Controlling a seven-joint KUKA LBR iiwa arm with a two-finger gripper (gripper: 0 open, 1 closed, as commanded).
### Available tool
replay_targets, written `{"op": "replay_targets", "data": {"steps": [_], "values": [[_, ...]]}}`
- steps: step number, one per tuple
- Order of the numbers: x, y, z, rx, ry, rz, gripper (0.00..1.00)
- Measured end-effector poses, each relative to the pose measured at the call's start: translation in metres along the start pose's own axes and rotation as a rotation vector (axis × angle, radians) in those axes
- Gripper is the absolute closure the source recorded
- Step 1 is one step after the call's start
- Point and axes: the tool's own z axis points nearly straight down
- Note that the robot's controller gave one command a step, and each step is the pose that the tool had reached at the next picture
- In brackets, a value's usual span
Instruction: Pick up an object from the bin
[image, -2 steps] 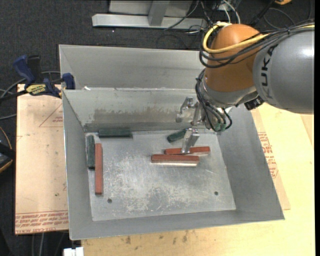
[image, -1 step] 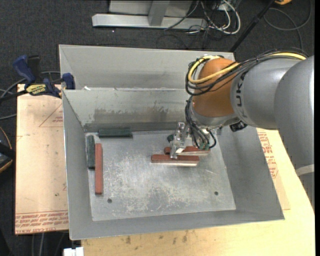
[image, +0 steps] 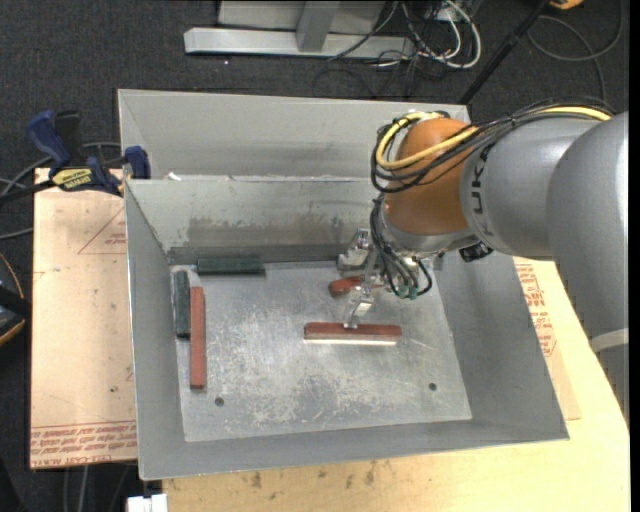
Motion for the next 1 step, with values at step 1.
{"op": "replay_targets", "data": {"steps": [1], "values": [[0.0045, -0.0009, 0.0049, 0.002, 0.016, 0.001, 1.00]]}}
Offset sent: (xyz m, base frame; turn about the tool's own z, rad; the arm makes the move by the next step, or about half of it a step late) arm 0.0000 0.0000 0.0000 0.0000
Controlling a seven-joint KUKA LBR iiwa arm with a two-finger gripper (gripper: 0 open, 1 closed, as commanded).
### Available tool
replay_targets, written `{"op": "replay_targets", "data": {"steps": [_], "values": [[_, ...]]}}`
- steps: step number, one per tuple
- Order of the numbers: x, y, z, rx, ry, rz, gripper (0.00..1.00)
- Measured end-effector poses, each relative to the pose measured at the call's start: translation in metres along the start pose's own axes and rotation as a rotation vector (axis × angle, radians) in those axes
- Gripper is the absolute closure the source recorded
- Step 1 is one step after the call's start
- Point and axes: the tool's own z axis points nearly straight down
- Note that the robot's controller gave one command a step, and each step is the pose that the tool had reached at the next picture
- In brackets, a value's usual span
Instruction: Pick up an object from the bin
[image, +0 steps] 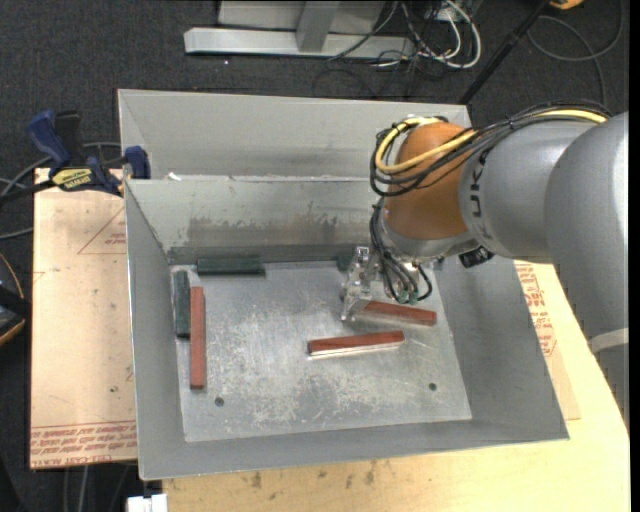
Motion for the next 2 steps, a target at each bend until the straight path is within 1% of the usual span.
{"op": "replay_targets", "data": {"steps": [1, 2], "values": [[0.000, 0.000, 0.000, 0.000, 0.000, 0.000, 1.00], [-0.005, -0.006, -0.131, 0.003, 0.013, -0.006, 1.00]]}}
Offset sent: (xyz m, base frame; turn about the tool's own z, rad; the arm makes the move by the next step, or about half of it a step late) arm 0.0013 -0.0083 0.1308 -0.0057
